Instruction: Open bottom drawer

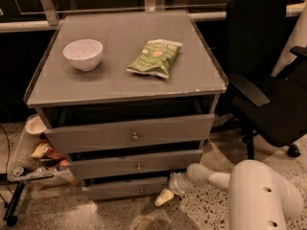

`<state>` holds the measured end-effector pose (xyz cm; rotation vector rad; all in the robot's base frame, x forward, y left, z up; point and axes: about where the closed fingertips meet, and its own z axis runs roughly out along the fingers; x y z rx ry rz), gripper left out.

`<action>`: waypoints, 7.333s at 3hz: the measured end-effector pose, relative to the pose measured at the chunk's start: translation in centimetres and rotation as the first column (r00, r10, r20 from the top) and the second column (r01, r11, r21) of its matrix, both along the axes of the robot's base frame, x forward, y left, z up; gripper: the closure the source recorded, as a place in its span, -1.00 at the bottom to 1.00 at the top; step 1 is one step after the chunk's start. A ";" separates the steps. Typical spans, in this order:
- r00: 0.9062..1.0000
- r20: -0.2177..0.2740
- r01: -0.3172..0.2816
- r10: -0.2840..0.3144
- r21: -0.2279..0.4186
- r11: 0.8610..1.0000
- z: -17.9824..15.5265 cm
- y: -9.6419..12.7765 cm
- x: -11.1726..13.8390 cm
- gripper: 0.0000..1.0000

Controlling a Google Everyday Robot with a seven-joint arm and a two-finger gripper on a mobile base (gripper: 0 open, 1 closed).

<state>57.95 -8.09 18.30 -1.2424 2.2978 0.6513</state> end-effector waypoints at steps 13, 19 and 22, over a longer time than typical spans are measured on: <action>0.932 -0.259 -0.276 0.254 -0.049 0.960 2.2 -0.5 -17.3 -1.00; 0.969 -0.132 -0.218 0.207 -0.074 0.973 9.1 -0.9 -14.3 -1.00; 0.932 -0.285 -0.263 0.225 -0.106 0.959 0.5 -0.6 -17.1 -1.00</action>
Offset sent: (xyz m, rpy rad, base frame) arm -0.1392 -0.0091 0.0253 -0.0863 0.2026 0.1935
